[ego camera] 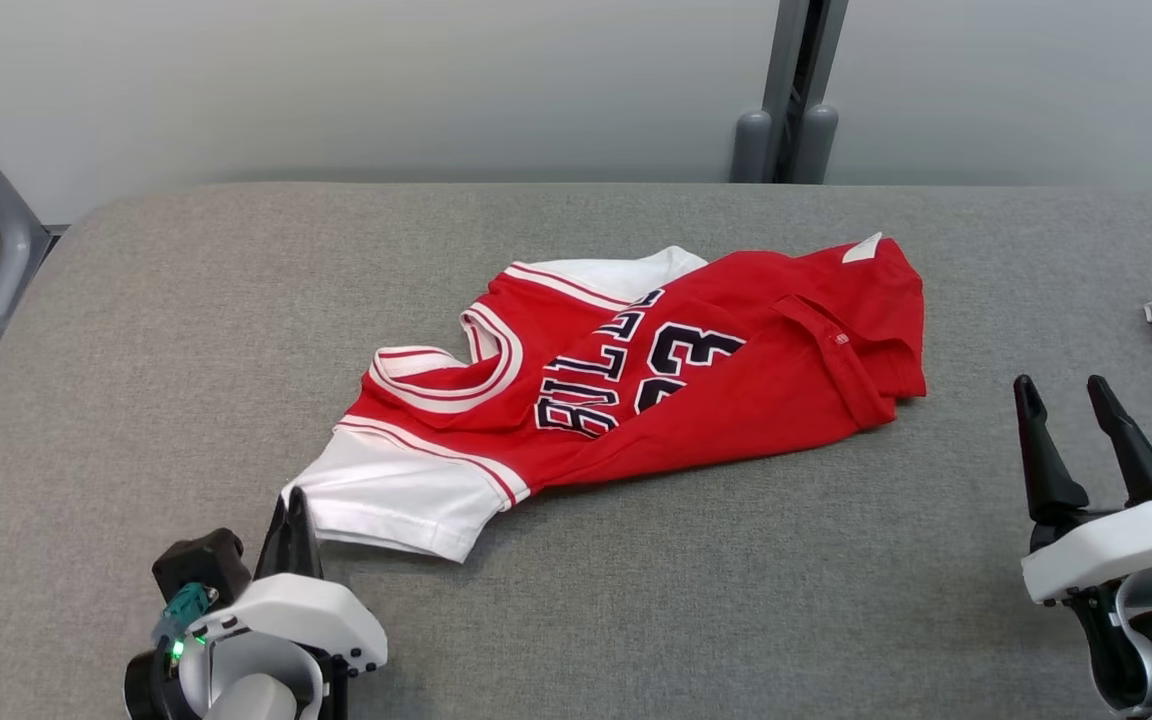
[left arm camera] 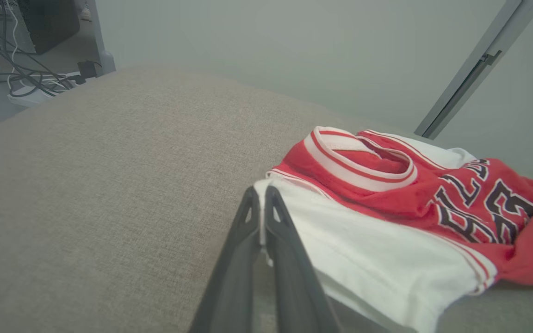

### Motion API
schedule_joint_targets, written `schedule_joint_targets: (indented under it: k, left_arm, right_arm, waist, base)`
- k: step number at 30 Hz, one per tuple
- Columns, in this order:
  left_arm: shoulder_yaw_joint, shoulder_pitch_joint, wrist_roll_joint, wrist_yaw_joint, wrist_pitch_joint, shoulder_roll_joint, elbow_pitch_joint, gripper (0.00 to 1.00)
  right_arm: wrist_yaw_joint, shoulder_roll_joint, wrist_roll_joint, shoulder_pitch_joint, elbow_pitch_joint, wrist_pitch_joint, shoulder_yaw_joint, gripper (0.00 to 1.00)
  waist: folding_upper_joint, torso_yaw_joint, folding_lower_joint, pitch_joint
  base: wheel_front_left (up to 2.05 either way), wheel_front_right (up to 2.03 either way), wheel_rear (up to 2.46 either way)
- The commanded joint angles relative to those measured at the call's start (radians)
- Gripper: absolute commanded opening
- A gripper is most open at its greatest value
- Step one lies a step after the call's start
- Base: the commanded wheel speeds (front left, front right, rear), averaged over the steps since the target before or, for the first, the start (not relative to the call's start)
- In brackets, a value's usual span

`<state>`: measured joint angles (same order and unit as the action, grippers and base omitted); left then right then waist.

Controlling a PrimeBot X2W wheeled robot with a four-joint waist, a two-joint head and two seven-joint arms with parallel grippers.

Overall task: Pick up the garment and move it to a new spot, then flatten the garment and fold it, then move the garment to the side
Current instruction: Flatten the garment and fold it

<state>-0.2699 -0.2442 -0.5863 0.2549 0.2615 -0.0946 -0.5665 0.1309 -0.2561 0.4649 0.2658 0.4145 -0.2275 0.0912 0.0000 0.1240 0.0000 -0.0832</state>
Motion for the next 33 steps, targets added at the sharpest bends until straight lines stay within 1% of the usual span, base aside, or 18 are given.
schedule_joint_targets:
  k: [1,2,3,4,5,8,11,15,18,25,33]
  left_arm:
    - [0.009,0.014,0.008,-0.005,0.004,-0.002,0.001,0.0]
    - [0.006,0.022,0.009,-0.008,0.004,0.003,-0.005,0.0]
    - [-0.005,0.029,0.01,-0.013,0.004,0.008,-0.017,0.27]
    - [-0.018,0.033,0.014,-0.019,0.0,0.011,-0.03,0.78]
    - [-0.026,0.031,0.014,-0.024,-0.003,0.013,-0.042,1.0]
    - [-0.043,0.014,0.016,-0.019,-0.003,0.021,-0.068,1.0]
    - [-0.04,-0.006,0.02,-0.011,0.002,0.026,-0.064,1.0]
    - [-0.031,-0.021,0.025,-0.017,0.004,0.03,-0.046,1.0]
    - [-0.027,-0.031,0.036,-0.024,0.005,0.035,-0.021,1.0]
    - [-0.054,-0.03,0.036,-0.043,0.004,0.041,0.011,1.0]
    - [-0.119,-0.041,-0.007,-0.026,0.004,0.041,0.045,1.0]
  right_arm:
    - [0.0,0.001,-0.008,-0.007,0.007,0.007,0.002,1.0]
    - [0.0,0.003,-0.009,-0.006,0.011,0.01,0.005,1.0]
    - [0.0,0.004,-0.012,-0.005,0.014,0.014,0.008,1.0]
    - [0.0,0.005,-0.012,-0.004,0.018,0.017,0.01,1.0]
    - [0.0,0.006,-0.011,-0.002,0.02,0.017,0.013,1.0]
    - [0.0,0.007,-0.018,0.013,0.024,0.021,0.023,1.0]
    - [0.0,0.002,-0.027,0.033,0.021,0.028,0.04,1.0]
    - [0.0,-0.006,-0.059,0.076,0.025,0.043,0.097,1.0]
    - [0.0,-0.008,-0.078,0.112,0.051,0.061,0.139,1.0]
    - [0.0,-0.007,-0.138,0.205,0.18,0.08,0.204,1.0]
    - [0.0,-0.019,-0.184,0.294,0.341,0.05,0.218,1.0]
  waist:
    - [0.0,0.006,0.0,0.003]
    - [0.0,0.009,0.0,0.002]
    - [0.0,0.011,0.0,0.002]
    - [0.0,0.014,0.0,0.001]
    - [0.0,0.017,0.0,0.0]
    - [0.0,0.023,0.0,-0.009]
    - [0.0,0.03,0.0,-0.022]
    - [0.0,0.042,0.0,-0.042]
    - [0.0,0.055,0.0,-0.055]
    - [0.0,0.096,0.0,-0.091]
    - [0.0,0.149,0.0,-0.131]
  base:
    - [0.0,0.0,0.0]
    - [0.0,0.0,0.0]
    - [0.0,0.0,0.0]
    - [0.0,0.0,0.0]
    - [0.0,0.0,0.0]
    - [0.0,0.0,0.0]
    - [0.0,0.0,0.0]
    - [0.0,0.0,0.0]
    - [0.0,0.0,0.0]
    - [0.0,0.0,0.0]
    - [0.0,0.0,0.0]
